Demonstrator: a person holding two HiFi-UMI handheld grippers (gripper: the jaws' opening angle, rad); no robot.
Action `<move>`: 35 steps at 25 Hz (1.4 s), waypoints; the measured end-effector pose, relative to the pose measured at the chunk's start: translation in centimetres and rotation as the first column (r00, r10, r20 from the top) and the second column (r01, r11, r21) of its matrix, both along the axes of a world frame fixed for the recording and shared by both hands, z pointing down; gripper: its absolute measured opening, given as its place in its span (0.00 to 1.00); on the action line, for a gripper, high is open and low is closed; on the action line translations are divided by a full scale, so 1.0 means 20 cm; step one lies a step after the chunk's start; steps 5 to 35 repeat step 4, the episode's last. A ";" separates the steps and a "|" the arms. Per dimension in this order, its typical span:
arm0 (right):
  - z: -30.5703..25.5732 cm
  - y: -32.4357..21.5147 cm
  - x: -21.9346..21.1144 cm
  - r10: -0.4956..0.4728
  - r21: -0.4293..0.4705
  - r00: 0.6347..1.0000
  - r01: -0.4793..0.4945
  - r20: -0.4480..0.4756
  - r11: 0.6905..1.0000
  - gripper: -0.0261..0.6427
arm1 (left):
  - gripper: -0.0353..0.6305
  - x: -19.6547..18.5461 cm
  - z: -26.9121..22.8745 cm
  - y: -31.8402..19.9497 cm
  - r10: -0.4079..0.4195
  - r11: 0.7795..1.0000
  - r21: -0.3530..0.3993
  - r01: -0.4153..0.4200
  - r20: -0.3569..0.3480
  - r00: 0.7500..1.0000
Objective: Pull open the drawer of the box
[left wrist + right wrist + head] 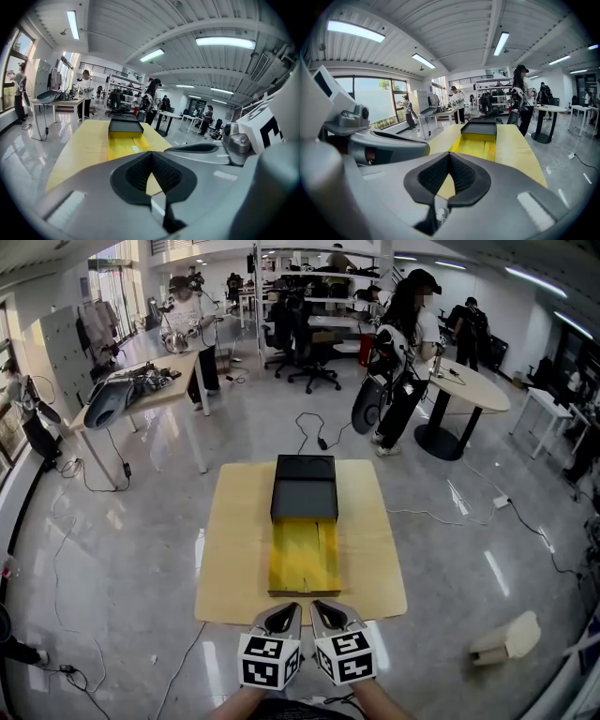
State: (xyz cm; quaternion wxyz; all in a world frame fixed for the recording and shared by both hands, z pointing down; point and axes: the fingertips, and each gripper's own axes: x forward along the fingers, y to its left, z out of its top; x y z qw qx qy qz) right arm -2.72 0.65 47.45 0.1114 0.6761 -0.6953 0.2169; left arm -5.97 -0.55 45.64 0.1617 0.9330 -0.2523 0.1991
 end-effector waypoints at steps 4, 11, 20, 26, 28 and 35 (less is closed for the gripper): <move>0.13 0.00 -0.02 -0.001 -0.007 1.000 0.001 -0.008 1.000 0.05 | 0.07 -0.01 0.12 0.00 0.003 1.000 0.000 -0.003 -0.001 1.000; 0.13 0.00 -0.02 -0.001 -0.007 1.000 0.001 -0.008 1.000 0.05 | 0.07 -0.01 0.12 0.00 0.003 1.000 0.000 -0.003 -0.001 1.000; 0.13 0.00 -0.02 -0.001 -0.007 1.000 0.001 -0.008 1.000 0.05 | 0.07 -0.01 0.12 0.00 0.003 1.000 0.000 -0.003 -0.001 1.000; 0.13 0.00 -0.02 -0.001 -0.007 1.000 0.001 -0.008 1.000 0.05 | 0.07 -0.01 0.12 0.00 0.003 1.000 0.000 -0.003 -0.001 1.000; 0.13 0.00 -0.02 -0.001 -0.007 1.000 0.001 -0.008 1.000 0.05 | 0.07 -0.01 0.12 0.00 0.003 1.000 0.000 -0.003 -0.001 1.000; 0.13 0.00 -0.02 -0.001 -0.007 1.000 0.001 -0.008 1.000 0.05 | 0.07 -0.01 0.12 0.00 0.003 1.000 0.000 -0.003 -0.001 1.000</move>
